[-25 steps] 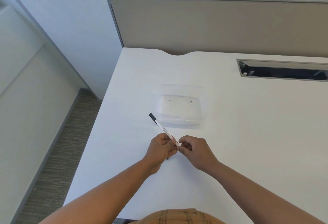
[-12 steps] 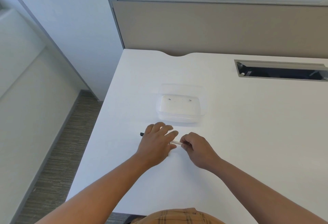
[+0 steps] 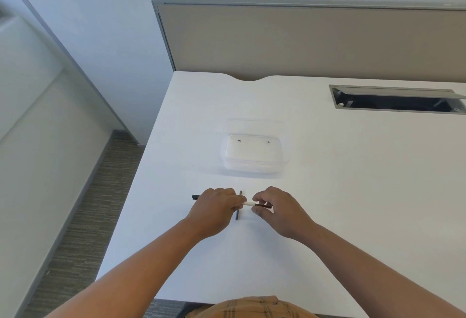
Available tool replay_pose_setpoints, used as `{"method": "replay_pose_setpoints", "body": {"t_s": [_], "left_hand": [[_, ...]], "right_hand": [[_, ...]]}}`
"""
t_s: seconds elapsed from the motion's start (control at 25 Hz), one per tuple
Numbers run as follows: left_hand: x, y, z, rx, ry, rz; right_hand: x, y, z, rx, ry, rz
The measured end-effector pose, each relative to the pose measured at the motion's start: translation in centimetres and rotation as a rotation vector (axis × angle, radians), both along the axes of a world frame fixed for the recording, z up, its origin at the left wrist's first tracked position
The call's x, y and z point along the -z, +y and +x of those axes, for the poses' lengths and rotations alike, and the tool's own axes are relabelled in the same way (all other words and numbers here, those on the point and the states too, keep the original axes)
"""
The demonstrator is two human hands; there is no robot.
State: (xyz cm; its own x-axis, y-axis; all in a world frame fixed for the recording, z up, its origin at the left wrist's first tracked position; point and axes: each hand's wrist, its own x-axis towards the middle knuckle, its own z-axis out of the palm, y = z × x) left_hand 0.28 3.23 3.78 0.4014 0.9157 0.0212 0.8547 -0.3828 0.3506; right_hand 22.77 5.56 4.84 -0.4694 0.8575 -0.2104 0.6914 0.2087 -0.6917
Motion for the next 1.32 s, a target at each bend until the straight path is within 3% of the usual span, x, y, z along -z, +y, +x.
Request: {"method": "replay_pose_setpoints", "body": {"t_s": [0.36, 0.72, 0.88, 1.04, 1.32], "left_hand": [[0.2, -0.2, -1.3, -0.075, -0.002, -0.039], [1.2, 0.8, -1.2, -0.145, -0.083, -0.074], [1.7, 1.8, -1.4, -0.152, -0.066, -0.075], [2.1, 2.9, -1.5, -0.158, -0.087, -0.104], [2.8, 3.8, -1.3, -0.209, -0.129, -0.151]], "right_hand": [[-0.2, 1.3, 1.1, 0.003, -0.148, -0.045], [-2.9, 7.0, 0.4, 0.107, -0.011, 0.203], [-3.9, 11.2, -0.7, 0.089, -0.06, 0.249], [-3.7, 15.1, -1.9, 0.044, -0.198, 0.102], [-1.6, 18.8, -4.7, -0.227, -0.529, -0.108]]}}
